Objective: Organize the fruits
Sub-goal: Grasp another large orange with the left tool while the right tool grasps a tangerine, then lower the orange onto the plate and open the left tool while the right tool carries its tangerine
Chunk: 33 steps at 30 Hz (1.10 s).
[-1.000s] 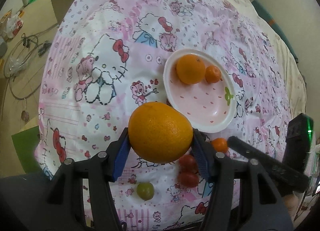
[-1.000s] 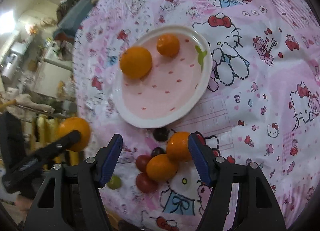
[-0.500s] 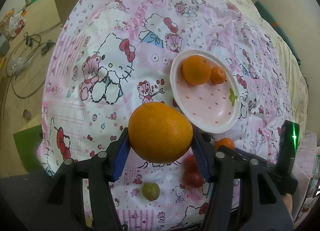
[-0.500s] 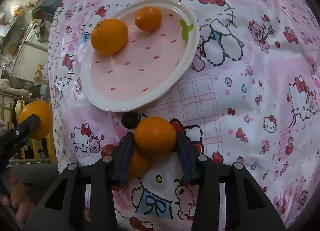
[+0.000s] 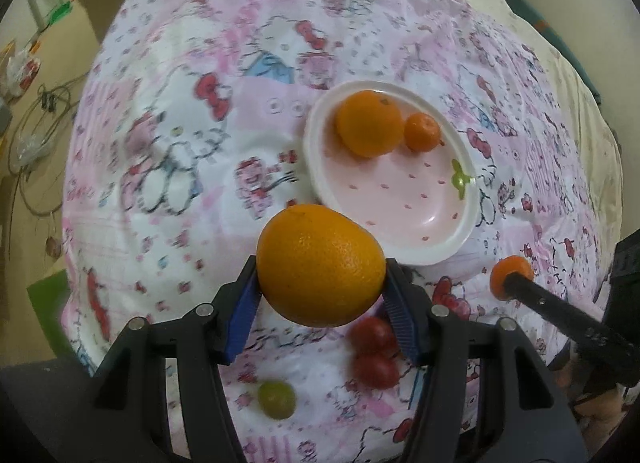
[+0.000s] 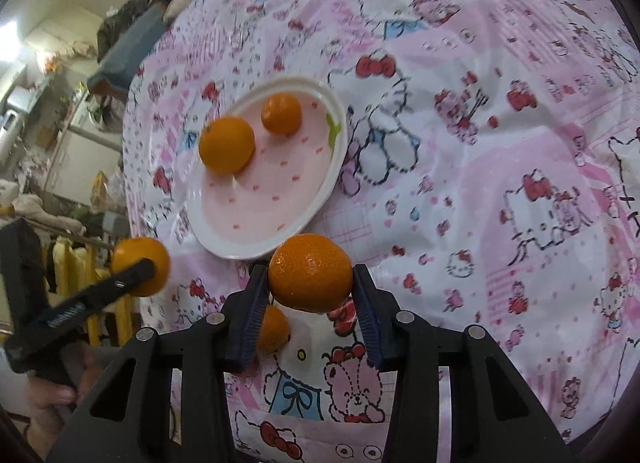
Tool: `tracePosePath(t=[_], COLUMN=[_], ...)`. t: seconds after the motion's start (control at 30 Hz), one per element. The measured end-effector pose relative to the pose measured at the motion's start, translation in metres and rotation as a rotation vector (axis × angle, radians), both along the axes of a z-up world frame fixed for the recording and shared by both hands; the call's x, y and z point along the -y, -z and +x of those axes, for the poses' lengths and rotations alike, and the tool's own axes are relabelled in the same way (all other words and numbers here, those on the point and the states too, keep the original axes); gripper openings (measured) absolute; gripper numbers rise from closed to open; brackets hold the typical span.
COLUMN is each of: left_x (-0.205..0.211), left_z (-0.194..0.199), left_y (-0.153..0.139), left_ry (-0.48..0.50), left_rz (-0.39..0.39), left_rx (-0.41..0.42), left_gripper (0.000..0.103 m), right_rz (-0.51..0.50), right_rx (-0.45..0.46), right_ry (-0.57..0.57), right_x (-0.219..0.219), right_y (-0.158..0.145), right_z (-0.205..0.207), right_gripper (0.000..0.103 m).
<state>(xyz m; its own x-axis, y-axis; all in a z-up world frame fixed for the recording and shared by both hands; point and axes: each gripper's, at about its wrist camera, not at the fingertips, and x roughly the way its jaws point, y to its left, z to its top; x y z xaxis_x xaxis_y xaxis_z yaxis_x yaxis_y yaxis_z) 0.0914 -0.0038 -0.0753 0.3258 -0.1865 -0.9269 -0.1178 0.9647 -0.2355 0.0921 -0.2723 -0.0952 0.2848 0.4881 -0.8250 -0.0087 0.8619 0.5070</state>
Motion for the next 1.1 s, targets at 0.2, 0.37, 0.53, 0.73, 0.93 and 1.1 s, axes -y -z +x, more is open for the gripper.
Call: tracePosePath(t=[0.2,0.37,0.53,0.73,0.93,1.1], left_x=[0.031,0.045,0.045,0.041,0.042,0.042], left_z=[0.029,0.055,0.074,0.081,0.078,0.074], left_y=[0.006,0.019,0.044,0.053,0.054,0.043], left_ry=[0.052,0.061,0.053,0.034,0.033,0.054], left_rz=[-0.021,-0.011,-0.019,-0.025,-0.023,-0.028], left_rx=[0.007,0.005,-0.026,-0.042,-0.036,-0.014], left_gripper=[0.055,0.055,0.055,0.055,0.058,0.086], right_rz=[0.036,0.04,0.056,0.076,0.085,0.079], right_rx=[0.022,0.021,0.024,0.019,0.017,0.028], right_ry=[0.026,0.037,0.053,0.032,0.019,0.025], right_x=[0.015,0.023,0.031,0.022,0.014,0.012], right_y=[-0.01,-0.011,-0.014,-0.014,-0.015,-0.018], right_z=[0.003,0.015,0.027,0.035,0.042,0.05], right_gripper=[0.044,0.044,0.044,0.044,0.044,0.044])
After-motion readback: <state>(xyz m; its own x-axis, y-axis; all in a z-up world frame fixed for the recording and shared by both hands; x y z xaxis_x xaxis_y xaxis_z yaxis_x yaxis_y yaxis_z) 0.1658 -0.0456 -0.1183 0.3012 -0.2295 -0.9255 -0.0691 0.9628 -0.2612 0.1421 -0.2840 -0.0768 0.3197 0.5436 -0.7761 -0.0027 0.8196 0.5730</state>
